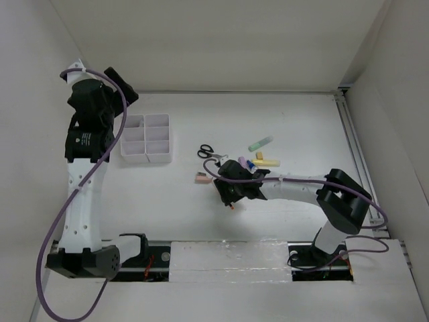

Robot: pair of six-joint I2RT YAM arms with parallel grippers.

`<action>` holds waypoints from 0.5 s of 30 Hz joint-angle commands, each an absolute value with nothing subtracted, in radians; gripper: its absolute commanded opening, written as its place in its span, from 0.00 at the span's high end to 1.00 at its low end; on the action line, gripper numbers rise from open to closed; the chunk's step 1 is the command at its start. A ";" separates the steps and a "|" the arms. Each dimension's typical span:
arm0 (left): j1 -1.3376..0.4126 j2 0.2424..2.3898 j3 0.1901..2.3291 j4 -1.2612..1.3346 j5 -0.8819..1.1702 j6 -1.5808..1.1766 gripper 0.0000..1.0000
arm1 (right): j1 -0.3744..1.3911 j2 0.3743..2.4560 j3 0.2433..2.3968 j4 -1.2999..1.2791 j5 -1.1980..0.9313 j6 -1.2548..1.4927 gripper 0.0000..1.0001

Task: Sort the stationery into containers
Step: Pick up the pen from the center of the board.

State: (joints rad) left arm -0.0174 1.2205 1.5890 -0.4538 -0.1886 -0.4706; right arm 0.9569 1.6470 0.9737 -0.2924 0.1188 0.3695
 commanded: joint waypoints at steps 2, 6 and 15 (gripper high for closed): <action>-0.014 1.143 1.476 -0.462 -0.160 -0.417 0.00 | 0.986 1.674 1.003 -0.304 0.186 0.377 0.43; -0.014 1.114 1.396 -0.428 -0.147 -0.408 0.00 | 0.996 1.718 1.003 -0.316 0.207 0.390 0.52; -0.014 1.126 1.396 -0.439 -0.095 -0.399 0.00 | 1.028 1.776 0.985 -0.325 0.238 0.432 0.89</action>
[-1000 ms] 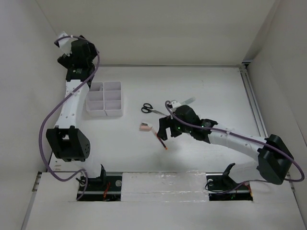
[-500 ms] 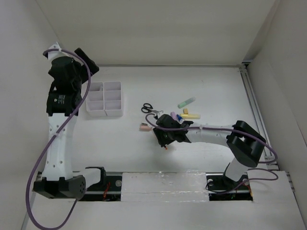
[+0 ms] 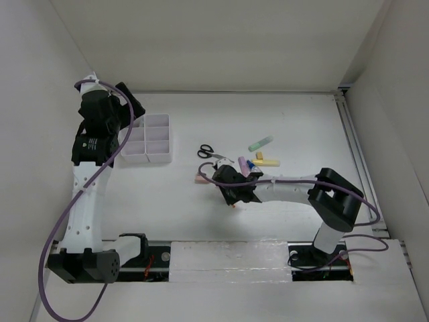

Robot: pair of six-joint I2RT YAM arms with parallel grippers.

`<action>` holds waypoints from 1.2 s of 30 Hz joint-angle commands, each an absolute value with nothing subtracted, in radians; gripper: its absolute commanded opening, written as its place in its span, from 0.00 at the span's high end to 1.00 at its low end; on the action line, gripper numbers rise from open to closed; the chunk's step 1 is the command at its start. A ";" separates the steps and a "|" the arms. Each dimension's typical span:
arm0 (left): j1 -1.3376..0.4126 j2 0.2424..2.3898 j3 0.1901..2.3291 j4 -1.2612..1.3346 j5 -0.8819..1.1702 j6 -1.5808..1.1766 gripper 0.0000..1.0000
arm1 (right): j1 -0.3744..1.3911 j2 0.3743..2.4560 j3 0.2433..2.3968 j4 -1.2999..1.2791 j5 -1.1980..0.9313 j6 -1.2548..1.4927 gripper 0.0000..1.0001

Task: Sort the stationery into containers
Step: Pick up the pen from the center of the board.

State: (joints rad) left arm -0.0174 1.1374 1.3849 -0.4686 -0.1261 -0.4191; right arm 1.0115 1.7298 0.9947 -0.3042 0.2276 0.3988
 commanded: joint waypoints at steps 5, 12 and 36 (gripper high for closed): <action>-0.014 1.126 1.375 -0.419 -0.022 -0.399 0.00 | 1.028 1.732 0.962 -0.325 0.248 0.454 1.00; -0.014 1.080 1.151 -0.278 0.446 -0.383 0.00 | 1.028 1.520 1.005 -0.413 0.273 0.442 1.00; -0.014 1.109 0.946 -0.144 0.943 -0.408 0.00 | 1.028 1.589 1.275 0.095 0.041 0.495 1.00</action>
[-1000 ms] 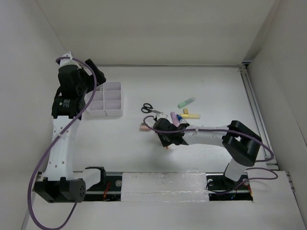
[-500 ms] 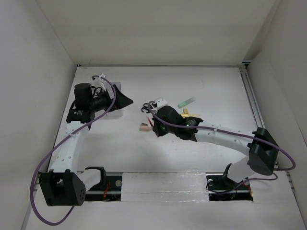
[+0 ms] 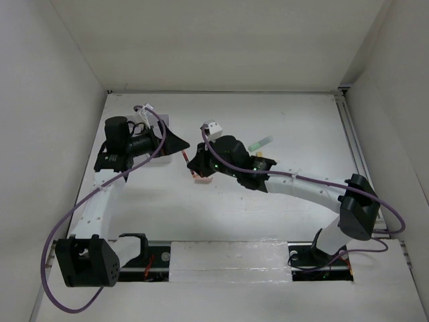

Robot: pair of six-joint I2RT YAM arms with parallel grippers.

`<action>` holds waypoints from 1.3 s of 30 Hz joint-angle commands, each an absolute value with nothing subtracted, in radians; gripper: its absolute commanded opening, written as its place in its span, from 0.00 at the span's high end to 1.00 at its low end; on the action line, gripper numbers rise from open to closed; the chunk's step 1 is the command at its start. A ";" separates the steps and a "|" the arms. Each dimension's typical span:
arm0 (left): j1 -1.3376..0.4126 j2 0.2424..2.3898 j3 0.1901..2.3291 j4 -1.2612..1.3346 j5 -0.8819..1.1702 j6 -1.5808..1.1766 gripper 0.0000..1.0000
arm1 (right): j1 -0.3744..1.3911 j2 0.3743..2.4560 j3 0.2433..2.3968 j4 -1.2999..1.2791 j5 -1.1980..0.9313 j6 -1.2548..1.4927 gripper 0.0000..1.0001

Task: Sort the stationery into containers
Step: Pick up the pen from the center of the board, then place the pen in the storage box.

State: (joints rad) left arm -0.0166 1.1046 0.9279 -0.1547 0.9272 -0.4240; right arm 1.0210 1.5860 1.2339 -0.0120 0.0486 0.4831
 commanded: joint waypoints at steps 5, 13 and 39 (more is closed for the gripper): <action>-0.014 1.109 0.946 -0.133 0.943 -0.408 0.43 | 1.028 1.608 1.284 0.127 0.006 0.495 1.00; -0.014 1.118 0.946 -0.112 0.985 -0.408 1.00 | 1.028 1.620 1.289 0.210 -0.029 0.514 1.00; 0.035 1.561 1.569 -0.361 -0.616 -0.631 1.00 | 1.009 1.215 0.807 0.170 0.035 0.515 0.00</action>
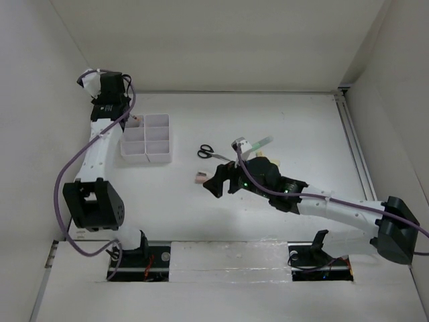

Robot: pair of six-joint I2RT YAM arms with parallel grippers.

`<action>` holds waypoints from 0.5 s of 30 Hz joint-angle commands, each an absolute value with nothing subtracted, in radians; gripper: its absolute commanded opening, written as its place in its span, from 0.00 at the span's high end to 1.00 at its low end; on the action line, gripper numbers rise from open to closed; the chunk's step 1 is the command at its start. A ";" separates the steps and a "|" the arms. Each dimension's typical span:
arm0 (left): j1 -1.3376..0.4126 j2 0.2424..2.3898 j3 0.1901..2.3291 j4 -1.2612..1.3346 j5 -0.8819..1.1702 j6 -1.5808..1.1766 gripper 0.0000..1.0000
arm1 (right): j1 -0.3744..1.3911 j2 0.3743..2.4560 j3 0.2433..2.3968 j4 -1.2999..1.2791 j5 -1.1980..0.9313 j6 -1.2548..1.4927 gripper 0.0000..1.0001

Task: Sort the stationery into containers
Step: Place the pen in the storage box.

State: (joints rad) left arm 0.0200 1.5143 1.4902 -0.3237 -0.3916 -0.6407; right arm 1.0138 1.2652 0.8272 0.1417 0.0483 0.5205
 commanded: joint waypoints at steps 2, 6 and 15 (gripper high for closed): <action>0.035 1.607 1.624 -0.360 -0.675 -0.600 1.00 | 1.009 1.178 0.788 0.160 0.025 0.515 0.00; 0.035 1.689 1.675 -0.295 -0.716 -0.511 1.00 | 1.009 1.126 0.747 0.149 0.015 0.515 0.00; 0.035 1.781 1.629 -0.155 -0.692 -0.463 1.00 | 1.009 1.068 0.727 0.112 0.026 0.515 0.00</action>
